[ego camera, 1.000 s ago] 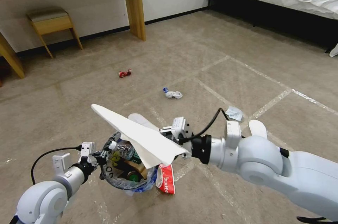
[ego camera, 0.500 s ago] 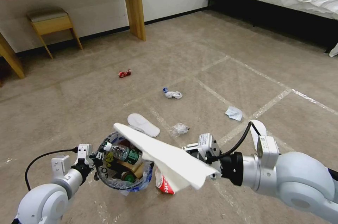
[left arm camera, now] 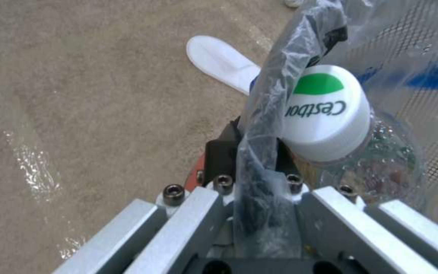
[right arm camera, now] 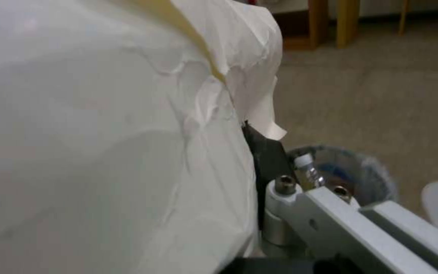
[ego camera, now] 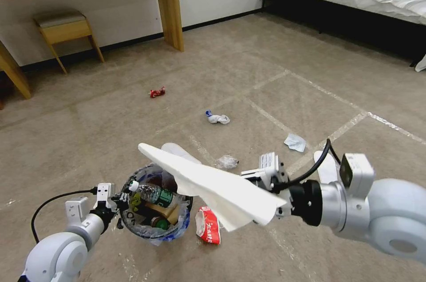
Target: Pick up the trash bin and place the garbage on the floor into it.
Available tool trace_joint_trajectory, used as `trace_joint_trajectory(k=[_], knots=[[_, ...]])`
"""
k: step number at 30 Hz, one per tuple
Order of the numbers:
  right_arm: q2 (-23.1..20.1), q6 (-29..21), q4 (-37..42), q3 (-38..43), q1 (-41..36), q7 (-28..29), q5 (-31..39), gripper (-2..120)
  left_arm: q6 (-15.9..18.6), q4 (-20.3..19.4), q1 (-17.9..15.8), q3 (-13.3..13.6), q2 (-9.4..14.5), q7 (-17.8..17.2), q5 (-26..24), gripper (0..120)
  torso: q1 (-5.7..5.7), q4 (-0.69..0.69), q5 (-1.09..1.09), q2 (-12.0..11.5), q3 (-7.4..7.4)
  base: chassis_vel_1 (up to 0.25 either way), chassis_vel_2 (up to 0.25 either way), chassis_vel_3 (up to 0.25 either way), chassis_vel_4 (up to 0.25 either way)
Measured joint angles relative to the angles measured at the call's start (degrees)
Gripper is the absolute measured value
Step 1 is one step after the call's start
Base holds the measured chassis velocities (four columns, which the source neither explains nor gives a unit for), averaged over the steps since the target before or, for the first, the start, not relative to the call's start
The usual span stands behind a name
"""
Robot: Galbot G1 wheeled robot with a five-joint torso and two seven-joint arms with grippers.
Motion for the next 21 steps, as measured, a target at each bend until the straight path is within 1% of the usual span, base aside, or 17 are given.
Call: trace_joint_trajectory(k=[1,2,3,4,5,6,7,8,9,10,12,21], knots=[[0.0,-0.9,0.0,0.0,0.6,0.3,1.5,0,0.0,0.1,-0.2,0.1,0.0,0.0,-0.1,1,0.00,0.00,0.00,0.0,0.00,0.000,0.000,0.000,0.000],[0.1,-2.6,0.0,0.0,1.5,1.2,4.7,0,0.0,0.3,-0.5,0.2,0.1,0.0,-0.4,1,0.00,0.00,0.00,0.0,0.00,0.000,0.000,0.000,0.000],[0.5,-4.2,0.0,-0.1,2.2,3.4,8.4,0,0.0,0.6,-1.1,0.3,0.2,0.1,-0.8,1,0.00,0.00,0.00,0.0,0.00,0.000,0.000,0.000,0.000],[0.5,-4.2,0.0,-0.1,2.2,3.4,8.4,0,0.0,0.6,-1.1,0.3,0.2,0.1,-0.8,1,0.00,0.00,0.00,0.0,0.00,0.000,0.000,0.000,0.000],[1.3,-5.6,0.0,-0.9,2.6,6.5,13.3,0,0.0,1.1,-1.6,0.5,0.4,0.3,-1.2,1,0.00,-0.01,0.01,0.0,0.00,0.000,0.000,0.000,0.000],[2.0,-6.6,-0.1,-1.1,2.8,8.9,15.9,0,0.0,1.3,-1.9,0.6,0.5,0.4,-1.3,1,0.00,0.00,0.01,0.0,0.00,0.000,0.000,0.000,0.000],[2.0,-6.6,-0.1,-1.1,2.8,8.9,15.9,0,0.0,1.3,-1.9,0.6,0.5,0.4,-1.3,1,0.00,0.00,0.01,0.0,0.00,0.000,0.000,0.000,0.000],[2.7,-7.8,-0.1,-1.4,3.0,11.5,18.7,0,0.0,1.7,-2.3,0.7,0.6,0.6,-1.5,1,0.00,0.01,0.01,0.0,0.00,0.000,0.000,0.000,0.000],[3.2,-8.6,-0.1,-1.8,3.2,13.0,19.7,0,-0.1,2.1,-2.6,0.8,0.8,0.7,-1.6,1,0.00,0.01,0.01,0.0,0.00,0.000,0.000,0.000,0.000],[3.2,-8.6,-0.1,-1.8,3.2,13.0,19.7,0,-0.1,2.1,-2.6,0.8,0.8,0.7,-1.6,1,0.00,0.01,0.01,0.0,0.00,0.000,0.000,0.000,0.000],[3.7,-10.6,-0.1,-2.3,3.6,16.2,21.6,0,-0.2,2.9,-3.2,1.1,1.1,0.9,-1.8,1,0.00,0.01,0.01,0.0,0.00,0.000,0.000,0.000,0.000],[3.4,-14.8,-0.2,-4.6,4.4,19.7,21.7,0,-0.2,4.4,-5.4,2.4,1.7,1.1,-2.1,1,0.00,0.00,0.00,0.0,0.00,0.000,0.000,0.000,0.000]])
